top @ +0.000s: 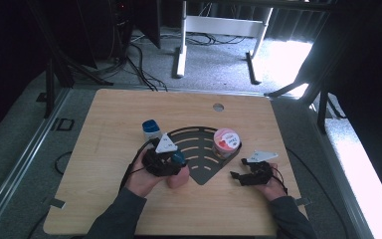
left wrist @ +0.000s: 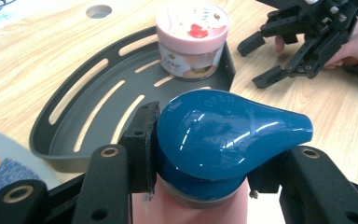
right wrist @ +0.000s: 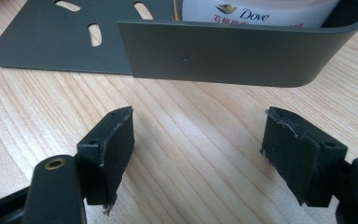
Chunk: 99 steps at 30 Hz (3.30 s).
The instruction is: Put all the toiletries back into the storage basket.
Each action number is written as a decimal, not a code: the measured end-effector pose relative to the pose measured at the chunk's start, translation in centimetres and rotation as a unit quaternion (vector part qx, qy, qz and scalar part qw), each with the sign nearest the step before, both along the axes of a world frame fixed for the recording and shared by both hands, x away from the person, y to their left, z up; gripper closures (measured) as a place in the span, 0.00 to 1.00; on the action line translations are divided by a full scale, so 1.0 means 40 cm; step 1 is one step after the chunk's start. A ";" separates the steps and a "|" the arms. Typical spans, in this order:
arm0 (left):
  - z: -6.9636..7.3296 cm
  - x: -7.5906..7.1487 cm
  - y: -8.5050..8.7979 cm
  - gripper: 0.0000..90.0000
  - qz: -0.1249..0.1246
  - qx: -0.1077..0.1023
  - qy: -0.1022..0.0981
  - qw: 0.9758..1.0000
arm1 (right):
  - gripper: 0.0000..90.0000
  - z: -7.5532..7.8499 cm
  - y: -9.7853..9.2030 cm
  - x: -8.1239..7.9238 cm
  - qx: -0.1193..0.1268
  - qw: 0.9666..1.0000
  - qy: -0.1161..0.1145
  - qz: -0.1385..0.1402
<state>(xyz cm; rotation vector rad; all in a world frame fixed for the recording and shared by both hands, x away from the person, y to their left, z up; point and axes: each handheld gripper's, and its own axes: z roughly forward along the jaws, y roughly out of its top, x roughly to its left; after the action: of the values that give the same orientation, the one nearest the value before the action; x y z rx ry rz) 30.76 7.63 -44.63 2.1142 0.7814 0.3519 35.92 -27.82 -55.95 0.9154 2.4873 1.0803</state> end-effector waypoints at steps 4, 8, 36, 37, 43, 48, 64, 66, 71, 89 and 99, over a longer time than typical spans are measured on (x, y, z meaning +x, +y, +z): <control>0.004 0.000 -0.014 0.59 -0.008 -0.005 0.000 1.000 | 0.27 0.000 0.000 0.000 0.000 1.000 0.000 0.000; 0.007 0.002 -0.028 0.59 -0.012 -0.005 -0.002 1.000 | 0.27 0.000 0.000 0.000 0.000 1.000 0.001 0.000; 0.029 0.036 -0.078 0.59 -0.016 -0.013 -0.009 1.000 | 0.27 0.000 0.000 0.000 0.001 1.000 0.002 0.000; 0.030 0.038 -0.080 0.59 -0.016 -0.013 -0.009 1.000 | 0.27 0.000 0.000 0.000 0.002 1.000 0.002 0.000; 0.034 0.048 -0.088 0.59 -0.015 -0.012 -0.012 1.000 | 0.27 0.000 0.000 0.000 0.002 1.000 0.002 0.000; 0.035 0.059 -0.091 0.59 -0.010 -0.012 -0.011 1.000 | 0.27 0.000 0.000 0.000 0.002 1.000 0.002 0.000; 0.036 0.088 -0.110 0.59 0.001 -0.009 -0.015 1.000 | 0.27 0.001 0.000 0.000 0.000 1.000 0.002 0.001; 0.036 0.091 -0.112 0.59 0.001 -0.010 -0.014 1.000 | 0.27 0.001 0.000 0.000 0.000 1.000 0.002 0.001; 0.037 0.098 -0.117 0.59 0.004 -0.009 -0.016 1.000 | 0.27 0.000 0.000 0.000 0.000 1.000 0.001 0.001; 0.025 0.142 -0.136 0.59 0.026 -0.007 -0.017 0.999 | 0.27 0.000 0.000 0.000 0.000 1.000 0.001 0.001; 0.025 0.165 -0.142 0.59 0.037 -0.007 -0.019 0.999 | 0.27 0.000 0.000 0.000 0.000 1.000 0.000 0.001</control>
<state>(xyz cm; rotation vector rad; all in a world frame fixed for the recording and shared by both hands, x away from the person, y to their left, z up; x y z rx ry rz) 37.34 1.94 -43.65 2.0634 0.8396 0.4238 35.93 -27.81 -55.95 0.9119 2.4897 1.0803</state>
